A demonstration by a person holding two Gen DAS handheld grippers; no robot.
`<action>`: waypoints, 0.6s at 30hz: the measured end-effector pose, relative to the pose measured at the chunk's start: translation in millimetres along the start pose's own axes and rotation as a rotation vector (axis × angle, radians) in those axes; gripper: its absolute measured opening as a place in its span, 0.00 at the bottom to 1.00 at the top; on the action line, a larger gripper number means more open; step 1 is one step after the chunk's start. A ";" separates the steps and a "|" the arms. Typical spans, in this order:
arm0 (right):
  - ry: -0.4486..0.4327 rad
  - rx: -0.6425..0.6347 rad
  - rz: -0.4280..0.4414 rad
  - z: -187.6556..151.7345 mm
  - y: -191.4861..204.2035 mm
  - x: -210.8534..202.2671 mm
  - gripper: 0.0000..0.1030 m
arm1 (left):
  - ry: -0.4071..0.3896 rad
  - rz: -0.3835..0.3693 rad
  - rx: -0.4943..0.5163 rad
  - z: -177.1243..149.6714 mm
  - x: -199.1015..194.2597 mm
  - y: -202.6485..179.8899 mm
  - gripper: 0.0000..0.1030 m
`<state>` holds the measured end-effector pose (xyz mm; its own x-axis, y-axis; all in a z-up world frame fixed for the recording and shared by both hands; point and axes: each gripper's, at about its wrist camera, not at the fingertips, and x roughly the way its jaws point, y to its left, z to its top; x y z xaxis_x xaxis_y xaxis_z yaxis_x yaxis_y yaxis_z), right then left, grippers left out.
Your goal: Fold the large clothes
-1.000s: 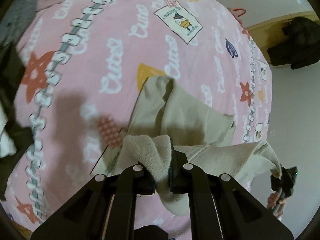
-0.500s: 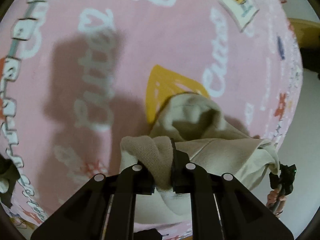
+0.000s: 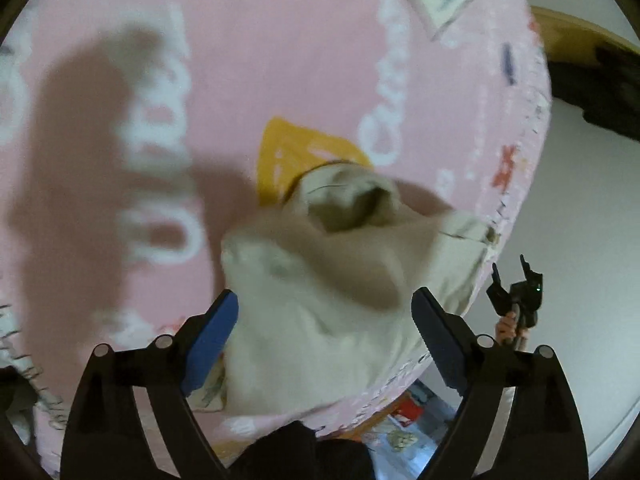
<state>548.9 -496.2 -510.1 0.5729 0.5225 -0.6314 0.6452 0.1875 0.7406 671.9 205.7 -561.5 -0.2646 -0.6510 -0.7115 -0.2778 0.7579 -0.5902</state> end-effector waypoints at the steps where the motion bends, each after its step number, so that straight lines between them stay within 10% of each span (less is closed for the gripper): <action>1: -0.016 -0.040 0.004 -9.2 0.0 -8.5 0.67 | -0.018 -0.018 0.008 -5.0 -16.5 -4.7 0.83; 6: -0.108 -0.451 -0.243 -65.5 5.0 -41.2 0.76 | -0.223 0.063 0.057 -50.7 -73.4 -16.4 0.83; 10: -0.131 -0.845 -0.410 -118.8 -22.5 -62.2 0.76 | -0.293 0.160 0.152 -116.2 -45.8 -3.3 0.83; 18: -0.003 -0.836 -0.302 -117.6 -116.1 -52.7 0.76 | -0.378 0.179 0.178 -192.7 71.7 64.4 0.83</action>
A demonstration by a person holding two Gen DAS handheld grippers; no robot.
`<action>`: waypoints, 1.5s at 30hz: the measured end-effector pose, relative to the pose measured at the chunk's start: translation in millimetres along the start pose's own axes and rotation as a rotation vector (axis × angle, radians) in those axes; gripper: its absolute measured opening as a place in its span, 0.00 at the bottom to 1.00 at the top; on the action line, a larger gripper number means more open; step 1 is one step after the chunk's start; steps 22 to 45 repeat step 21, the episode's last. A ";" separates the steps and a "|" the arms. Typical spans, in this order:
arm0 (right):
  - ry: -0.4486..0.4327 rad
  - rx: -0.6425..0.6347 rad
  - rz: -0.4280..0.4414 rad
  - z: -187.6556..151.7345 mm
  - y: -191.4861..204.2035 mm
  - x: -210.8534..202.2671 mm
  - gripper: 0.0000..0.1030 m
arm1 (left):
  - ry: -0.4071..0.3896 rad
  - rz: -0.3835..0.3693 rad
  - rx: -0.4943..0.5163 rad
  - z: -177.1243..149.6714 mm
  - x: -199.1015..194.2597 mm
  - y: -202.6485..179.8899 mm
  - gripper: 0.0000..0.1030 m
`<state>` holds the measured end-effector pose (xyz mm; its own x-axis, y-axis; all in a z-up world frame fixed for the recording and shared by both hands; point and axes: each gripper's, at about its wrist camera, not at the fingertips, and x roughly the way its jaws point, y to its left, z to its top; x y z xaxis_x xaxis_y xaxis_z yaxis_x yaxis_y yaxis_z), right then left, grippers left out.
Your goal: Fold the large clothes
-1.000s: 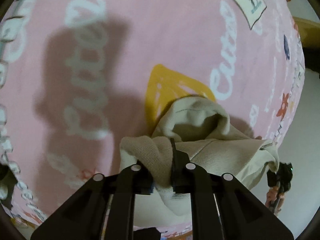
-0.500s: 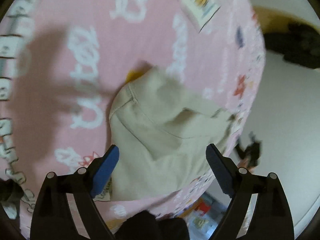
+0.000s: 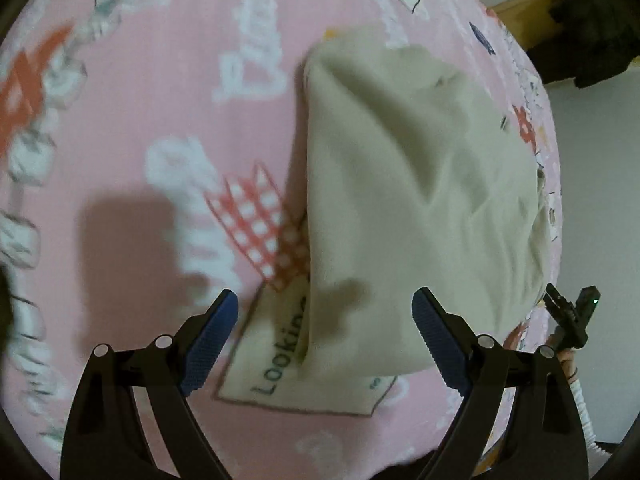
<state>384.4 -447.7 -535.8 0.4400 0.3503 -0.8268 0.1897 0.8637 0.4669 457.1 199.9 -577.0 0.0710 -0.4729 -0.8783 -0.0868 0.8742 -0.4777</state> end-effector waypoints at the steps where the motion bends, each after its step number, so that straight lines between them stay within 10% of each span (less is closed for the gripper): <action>1: -0.021 0.004 0.040 -4.0 -5.1 5.4 0.76 | -0.003 -0.021 -0.012 -5.7 11.1 2.9 0.83; 10: -0.174 -0.065 0.168 -16.9 6.9 10.0 0.76 | -0.165 0.128 -0.033 -22.2 35.5 -25.8 0.84; 12: -0.174 -0.079 0.144 -16.7 15.7 11.3 0.62 | -0.184 0.150 -0.026 -23.9 32.7 -34.9 0.74; 13: -0.165 -0.097 0.168 -17.9 22.0 11.8 0.28 | -0.203 0.154 -0.024 -23.4 27.7 -40.0 0.73; 14: -0.160 -0.113 0.145 -20.0 28.3 11.7 0.21 | -0.222 0.168 -0.022 -25.0 21.6 -44.8 0.64; 15: -0.171 -0.145 0.108 -24.3 37.8 9.2 0.20 | -0.233 0.170 -0.007 -27.5 17.8 -53.9 0.22; 16: -0.178 -0.165 0.089 -26.9 43.6 7.5 0.19 | -0.234 0.210 -0.014 -31.3 16.4 -61.2 0.08; 21: -0.172 -0.120 0.095 -38.5 40.4 -8.4 0.17 | -0.233 0.356 0.043 -50.3 11.7 -80.2 0.06; 45: -0.172 -0.120 0.095 -38.5 40.4 -8.4 0.17 | -0.233 0.356 0.043 -50.3 11.7 -80.2 0.06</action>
